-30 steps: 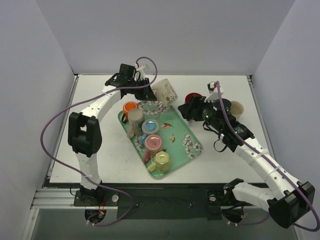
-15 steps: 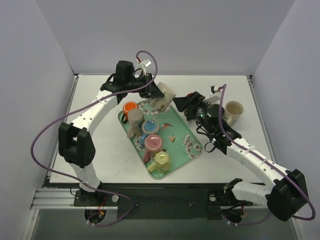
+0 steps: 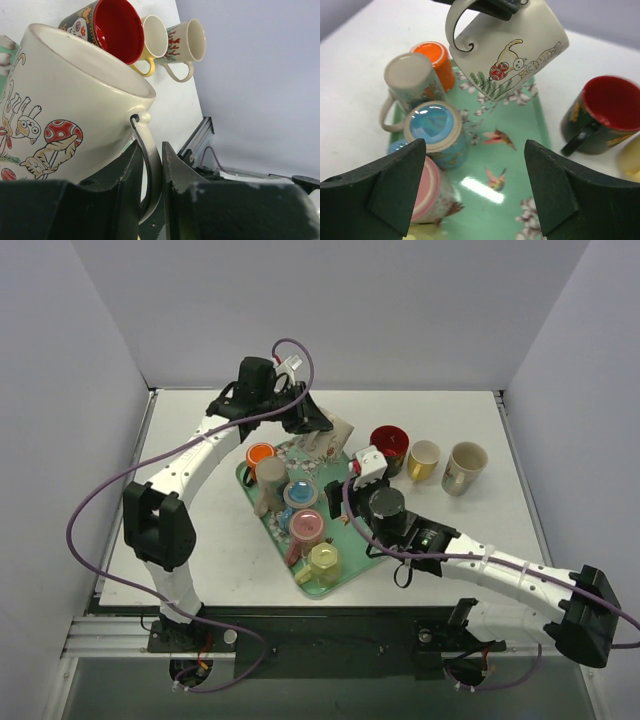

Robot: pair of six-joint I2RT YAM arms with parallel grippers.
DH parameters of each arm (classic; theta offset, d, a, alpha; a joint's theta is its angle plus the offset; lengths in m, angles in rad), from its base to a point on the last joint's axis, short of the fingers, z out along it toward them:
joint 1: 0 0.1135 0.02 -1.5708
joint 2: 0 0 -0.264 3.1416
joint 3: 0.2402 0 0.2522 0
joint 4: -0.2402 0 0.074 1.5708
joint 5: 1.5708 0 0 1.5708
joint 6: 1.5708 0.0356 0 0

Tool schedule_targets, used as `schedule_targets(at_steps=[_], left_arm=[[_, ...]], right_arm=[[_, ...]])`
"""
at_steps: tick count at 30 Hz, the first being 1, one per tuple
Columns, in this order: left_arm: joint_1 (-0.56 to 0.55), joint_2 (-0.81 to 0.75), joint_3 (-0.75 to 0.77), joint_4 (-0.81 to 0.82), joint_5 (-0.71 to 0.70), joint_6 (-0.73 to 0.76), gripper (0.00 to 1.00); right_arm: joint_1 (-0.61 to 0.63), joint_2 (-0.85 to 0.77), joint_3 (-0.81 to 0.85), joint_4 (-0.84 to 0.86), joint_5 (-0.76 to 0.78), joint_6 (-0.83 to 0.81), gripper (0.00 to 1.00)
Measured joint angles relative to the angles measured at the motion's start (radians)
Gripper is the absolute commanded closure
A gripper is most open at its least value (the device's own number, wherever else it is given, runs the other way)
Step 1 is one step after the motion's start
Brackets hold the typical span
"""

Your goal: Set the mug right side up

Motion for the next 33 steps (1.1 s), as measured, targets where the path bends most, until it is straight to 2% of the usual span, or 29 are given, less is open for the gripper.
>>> schedule_targets(at_steps=[4,9,16,21,26,33], left_arm=[[0.000,-0.008,0.000,0.000,-0.020,-0.079,1.00],[0.001,-0.008,0.014,-0.026,-0.032,-0.165,1.00],[0.002,-0.008,0.098,-0.029,-0.018,-0.242,1.00],[0.002,-0.011,0.109,-0.021,0.002,-0.265,1.00],[0.002,-0.011,0.106,-0.021,0.016,-0.276,1.00],[0.002,-0.013,0.093,-0.016,0.034,-0.290,1.00]], right_arm=[[0.104,0.040,-0.008,0.067,0.169,-0.254,0.24],[0.188,0.173,-0.008,0.225,0.360,-0.514,0.23],[0.291,0.415,-0.008,0.597,0.553,-0.969,0.21],[0.303,0.574,0.014,0.830,0.633,-1.332,0.20],[0.302,0.675,0.055,0.870,0.670,-1.582,0.23],[0.292,0.675,0.110,0.916,0.699,-1.759,0.28]])
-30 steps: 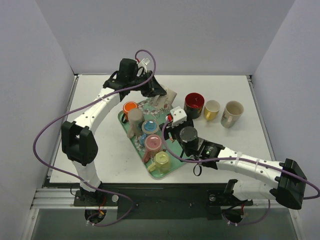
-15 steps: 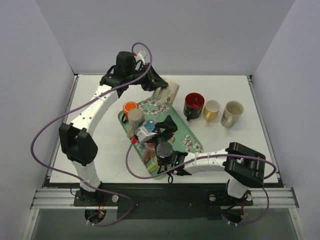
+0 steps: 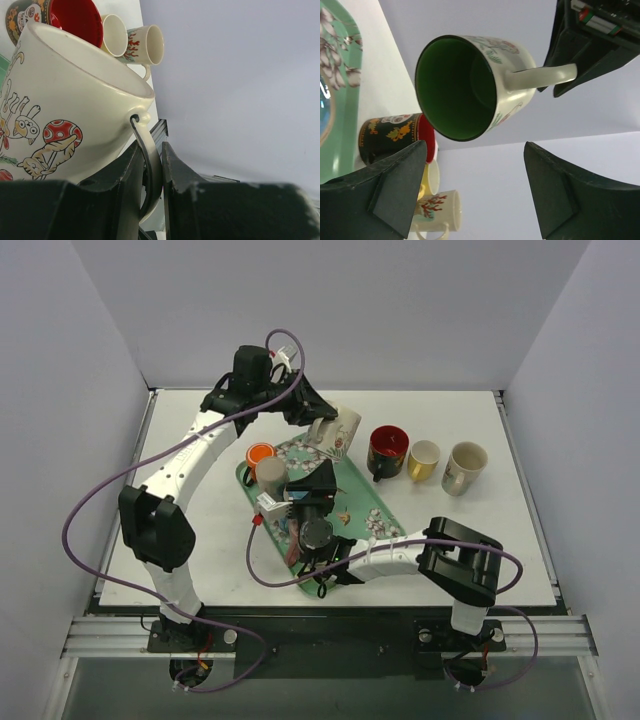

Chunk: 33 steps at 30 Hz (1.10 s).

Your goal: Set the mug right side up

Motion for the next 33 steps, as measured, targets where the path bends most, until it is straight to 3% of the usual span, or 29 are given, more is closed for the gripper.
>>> schedule_targets(at_steps=[8,19,26,29,33], left_arm=[[0.000,0.000,-0.011,0.007,0.019,-0.015,1.00],[0.000,-0.018,-0.064,0.054,0.052,-0.064,1.00],[0.000,-0.021,-0.104,0.081,0.069,-0.102,1.00],[0.002,-0.027,-0.118,0.106,0.077,-0.123,1.00],[0.010,-0.046,-0.143,0.147,0.073,-0.152,1.00]], right_arm=[[-0.010,0.000,0.020,0.012,0.018,-0.124,0.28],[-0.132,0.045,0.057,0.011,-0.011,-0.230,0.31],[-0.156,0.045,0.110,0.012,-0.037,-0.260,0.50],[-0.162,0.045,0.129,0.011,-0.047,-0.266,0.69],[-0.164,0.041,0.130,0.024,-0.054,-0.271,0.87]])
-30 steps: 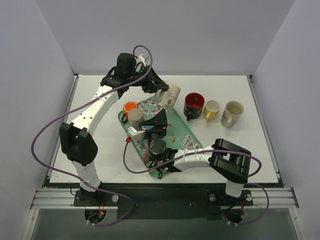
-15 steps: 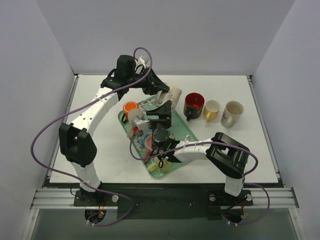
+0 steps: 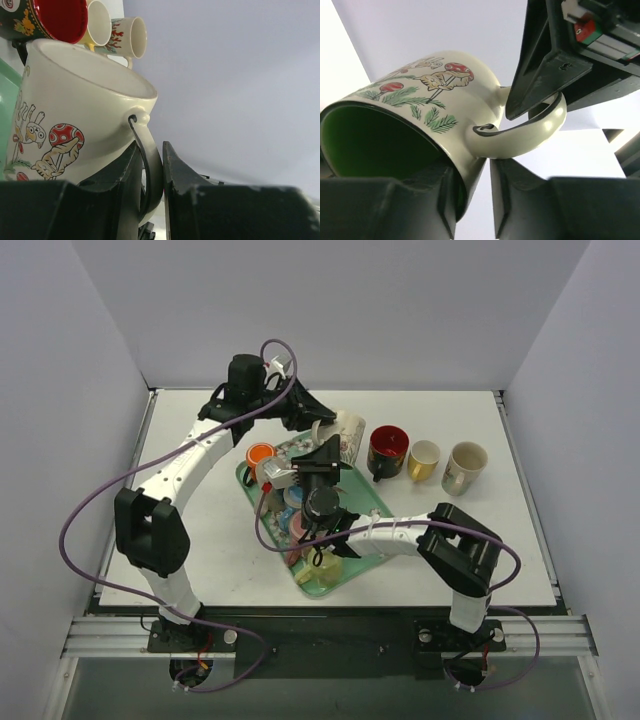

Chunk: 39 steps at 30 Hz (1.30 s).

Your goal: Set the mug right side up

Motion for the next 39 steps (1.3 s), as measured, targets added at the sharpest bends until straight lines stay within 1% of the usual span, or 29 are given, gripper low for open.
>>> schedule_targets(at_steps=[1,2,3,8,9,11,12,13,15,17,20,24,26,29,31,33,36,39], left_arm=[[0.006,-0.003,-0.009,0.005,-0.003,-0.016,1.00],[0.009,-0.005,-0.013,0.012,-0.006,-0.035,1.00],[0.011,-0.005,-0.016,0.013,-0.012,-0.047,1.00],[0.020,-0.005,-0.043,0.014,-0.028,-0.089,1.00],[0.020,-0.005,-0.045,0.016,-0.028,-0.090,0.88],[0.020,-0.005,-0.047,0.016,-0.029,-0.088,0.72],[0.020,-0.005,-0.047,0.016,-0.028,-0.085,0.69],[0.020,-0.005,-0.047,0.016,-0.029,-0.080,0.64],[0.017,-0.005,-0.048,0.008,-0.024,-0.045,0.59],[0.010,-0.005,-0.051,0.005,-0.019,-0.002,0.55],[0.004,-0.004,-0.052,0.011,-0.013,0.056,0.52],[0.011,0.009,-0.052,0.006,-0.015,0.128,0.43],[0.014,0.021,-0.050,-0.004,-0.022,0.164,0.43],[0.021,0.046,-0.028,-0.039,-0.033,0.225,0.41],[0.027,0.066,0.009,-0.068,-0.047,0.274,0.41],[0.034,0.082,0.053,-0.099,-0.063,0.325,0.41],[0.042,0.087,0.093,-0.124,-0.081,0.386,0.40],[0.045,0.087,0.111,-0.138,-0.090,0.429,0.39]], right_arm=[[0.001,-0.006,0.000,0.002,-0.004,-0.005,0.89],[0.003,-0.010,-0.001,-0.004,-0.010,-0.012,0.98],[0.005,-0.011,-0.001,-0.003,-0.015,-0.016,1.00],[0.011,-0.014,-0.007,-0.020,-0.025,-0.046,1.00],[0.010,-0.014,-0.009,-0.022,-0.024,-0.045,1.00],[0.011,-0.018,-0.010,-0.030,-0.023,-0.043,1.00],[0.011,-0.021,-0.011,-0.035,-0.022,-0.041,1.00],[0.011,-0.025,-0.014,-0.039,-0.020,-0.037,1.00],[0.017,-0.042,-0.032,-0.046,-0.020,-0.006,1.00],[0.022,-0.081,-0.062,-0.052,-0.002,0.074,1.00],[0.029,-0.137,-0.103,-0.103,0.049,0.194,1.00],[0.026,-0.177,-0.131,-0.172,0.110,0.335,1.00],[0.024,-0.210,-0.135,-0.270,0.124,0.422,1.00],[0.012,-0.296,-0.133,-0.529,0.092,0.618,1.00],[-0.005,-0.377,-0.123,-0.740,0.030,0.787,1.00],[-0.030,-0.444,-0.103,-0.901,-0.037,0.926,1.00],[-0.088,-0.528,-0.062,-1.106,-0.132,1.108,1.00],[-0.149,-0.578,-0.023,-1.279,-0.226,1.250,1.00]])
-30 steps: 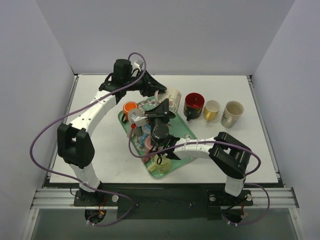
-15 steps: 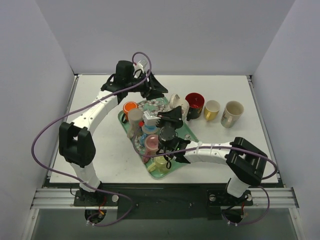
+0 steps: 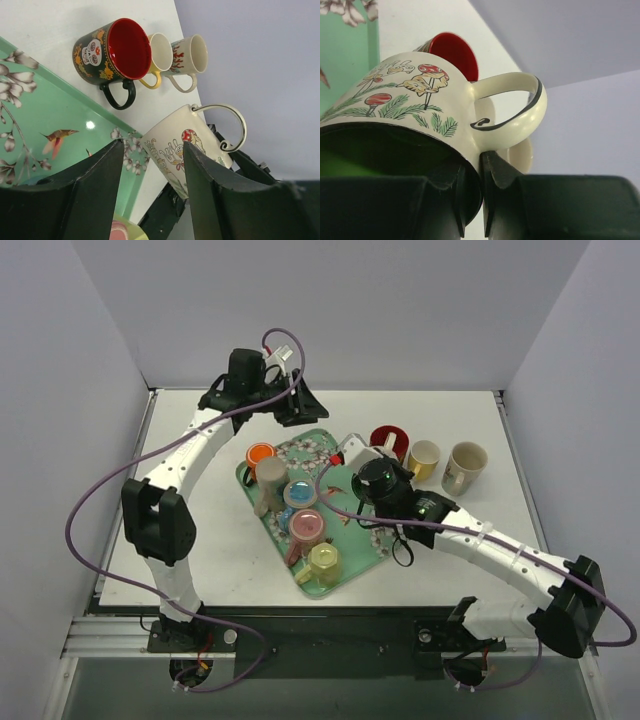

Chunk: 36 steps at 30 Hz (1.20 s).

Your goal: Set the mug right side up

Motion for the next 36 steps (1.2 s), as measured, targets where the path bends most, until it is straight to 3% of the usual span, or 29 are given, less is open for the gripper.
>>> schedule_targets(at_steps=[10,16,27,34,36], left_arm=[[0.000,0.028,0.115,-0.129,-0.047,0.208,0.39],[0.000,0.022,0.141,-0.212,-0.085,0.386,0.38],[0.000,-0.086,0.019,-0.376,-0.208,0.715,0.37],[0.000,-0.229,-0.115,-0.404,-0.395,0.886,0.32],[0.003,-0.269,-0.160,-0.403,-0.443,0.916,0.32]], right_arm=[[-0.232,-0.060,0.080,-0.456,-0.343,0.406,1.00],[-0.435,-0.116,0.081,-0.628,-0.467,0.604,1.00],[-0.841,-0.138,-0.182,-0.595,-0.555,0.738,1.00],[-0.885,-0.066,-0.214,-0.502,-0.559,0.758,1.00],[-0.886,-0.055,-0.216,-0.484,-0.559,0.760,0.93]])
